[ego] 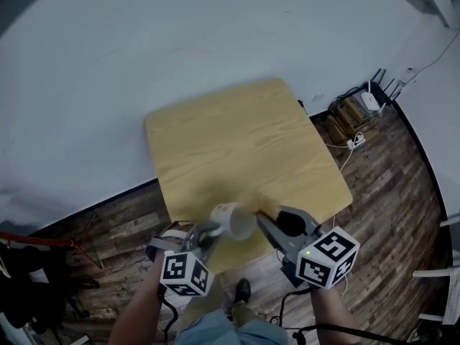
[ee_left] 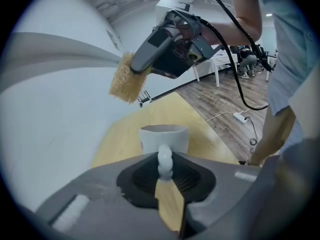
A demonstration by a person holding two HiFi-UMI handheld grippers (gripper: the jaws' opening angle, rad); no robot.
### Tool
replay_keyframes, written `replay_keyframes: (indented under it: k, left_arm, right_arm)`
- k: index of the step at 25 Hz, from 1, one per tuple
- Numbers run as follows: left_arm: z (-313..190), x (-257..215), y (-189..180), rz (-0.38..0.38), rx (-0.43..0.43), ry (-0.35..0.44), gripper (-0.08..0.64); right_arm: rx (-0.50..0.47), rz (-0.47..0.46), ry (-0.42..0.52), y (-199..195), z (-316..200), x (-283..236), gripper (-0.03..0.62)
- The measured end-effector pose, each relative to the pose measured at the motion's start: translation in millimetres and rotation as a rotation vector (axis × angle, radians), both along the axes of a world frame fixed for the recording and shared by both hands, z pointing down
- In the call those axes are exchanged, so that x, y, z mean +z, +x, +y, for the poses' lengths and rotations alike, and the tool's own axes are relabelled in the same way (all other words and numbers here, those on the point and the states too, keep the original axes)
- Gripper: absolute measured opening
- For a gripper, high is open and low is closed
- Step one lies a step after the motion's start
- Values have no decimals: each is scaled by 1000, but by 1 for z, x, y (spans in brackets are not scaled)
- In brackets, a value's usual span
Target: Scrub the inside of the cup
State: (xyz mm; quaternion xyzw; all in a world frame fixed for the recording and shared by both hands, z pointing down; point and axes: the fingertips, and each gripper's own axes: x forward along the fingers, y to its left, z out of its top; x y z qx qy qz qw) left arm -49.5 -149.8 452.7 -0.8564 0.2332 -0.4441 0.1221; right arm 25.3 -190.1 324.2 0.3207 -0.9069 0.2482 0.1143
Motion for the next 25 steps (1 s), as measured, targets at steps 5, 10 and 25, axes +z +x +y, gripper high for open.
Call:
replay_keyframes:
  k: [5,10,25]
  left_arm:
    - [-2,6,-12,142,-132,-72,78]
    - [-2,8,-21,268,-216,-98,78]
    - [10,46,-44,502,-391,-149,80]
  right_arm:
    - [-4,6,20,3,4,-5,69]
    - [-6,16,17,3,11,-1,69]
    - [-4,65,7,0,34,17,71]
